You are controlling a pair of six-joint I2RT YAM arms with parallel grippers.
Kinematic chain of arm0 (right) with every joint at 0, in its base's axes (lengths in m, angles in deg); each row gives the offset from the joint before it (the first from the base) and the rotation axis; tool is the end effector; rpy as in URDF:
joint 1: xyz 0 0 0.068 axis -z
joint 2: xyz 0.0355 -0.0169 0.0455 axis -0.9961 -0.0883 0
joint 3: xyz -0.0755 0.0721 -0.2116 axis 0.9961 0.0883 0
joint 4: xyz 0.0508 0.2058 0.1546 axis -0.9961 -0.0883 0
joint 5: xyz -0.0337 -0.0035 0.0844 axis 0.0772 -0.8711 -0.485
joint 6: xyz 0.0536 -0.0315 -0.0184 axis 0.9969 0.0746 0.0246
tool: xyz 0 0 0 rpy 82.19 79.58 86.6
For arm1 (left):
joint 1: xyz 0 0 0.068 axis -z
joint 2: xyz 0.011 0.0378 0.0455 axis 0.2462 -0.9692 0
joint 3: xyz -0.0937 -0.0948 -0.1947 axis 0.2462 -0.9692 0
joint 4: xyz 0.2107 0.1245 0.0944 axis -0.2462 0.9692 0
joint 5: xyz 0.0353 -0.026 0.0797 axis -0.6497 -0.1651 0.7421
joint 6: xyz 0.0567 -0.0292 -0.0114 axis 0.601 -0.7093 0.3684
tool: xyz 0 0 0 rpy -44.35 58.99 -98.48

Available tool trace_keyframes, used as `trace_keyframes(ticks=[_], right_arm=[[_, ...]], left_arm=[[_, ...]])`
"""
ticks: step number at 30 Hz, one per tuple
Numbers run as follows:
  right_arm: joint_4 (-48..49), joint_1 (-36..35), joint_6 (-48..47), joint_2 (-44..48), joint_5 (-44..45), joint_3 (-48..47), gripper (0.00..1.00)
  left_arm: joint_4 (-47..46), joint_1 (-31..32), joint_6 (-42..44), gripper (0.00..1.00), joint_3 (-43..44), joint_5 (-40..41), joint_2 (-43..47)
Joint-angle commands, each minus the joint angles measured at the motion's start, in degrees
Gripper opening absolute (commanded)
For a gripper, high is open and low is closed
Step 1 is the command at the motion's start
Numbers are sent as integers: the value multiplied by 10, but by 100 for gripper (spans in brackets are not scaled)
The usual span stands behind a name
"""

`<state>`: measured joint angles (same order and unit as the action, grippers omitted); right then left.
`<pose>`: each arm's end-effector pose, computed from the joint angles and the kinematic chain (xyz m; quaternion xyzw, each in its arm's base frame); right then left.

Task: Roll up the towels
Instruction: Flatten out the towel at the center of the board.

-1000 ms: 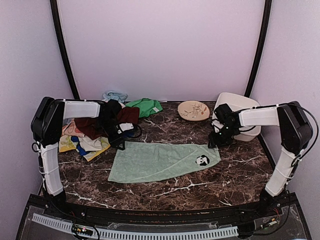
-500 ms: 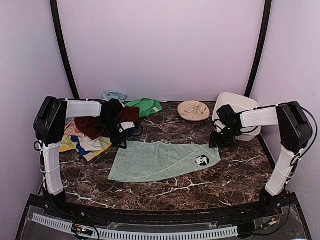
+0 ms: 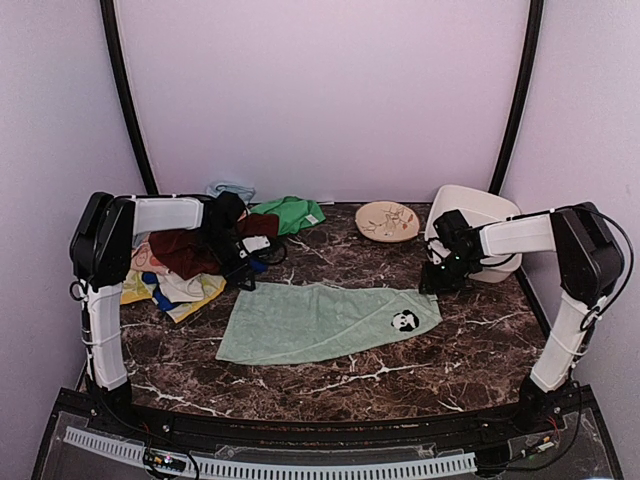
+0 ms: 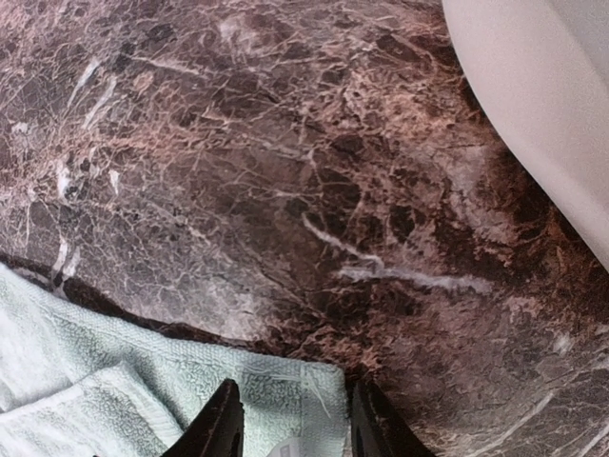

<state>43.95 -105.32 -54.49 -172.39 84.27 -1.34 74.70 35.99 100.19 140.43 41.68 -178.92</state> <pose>0.3196 0.1226 0.0982 -0.0379 0.9770 0.0993 0.1848 0.3787 -0.1650 0.1217 0.5228 0.8268 -0.1005 0.1815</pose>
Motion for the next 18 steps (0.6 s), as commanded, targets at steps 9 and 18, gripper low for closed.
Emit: trace_keyframes(ticks=[9,18], right_arm=[[5,-6,6,17,-19,19,17],[8,-10,12,53,-18,27,0]], left_arm=[[8,-2,-12,44,-9,-16,-17],[29,-1,-47,0,1,-64,-2]])
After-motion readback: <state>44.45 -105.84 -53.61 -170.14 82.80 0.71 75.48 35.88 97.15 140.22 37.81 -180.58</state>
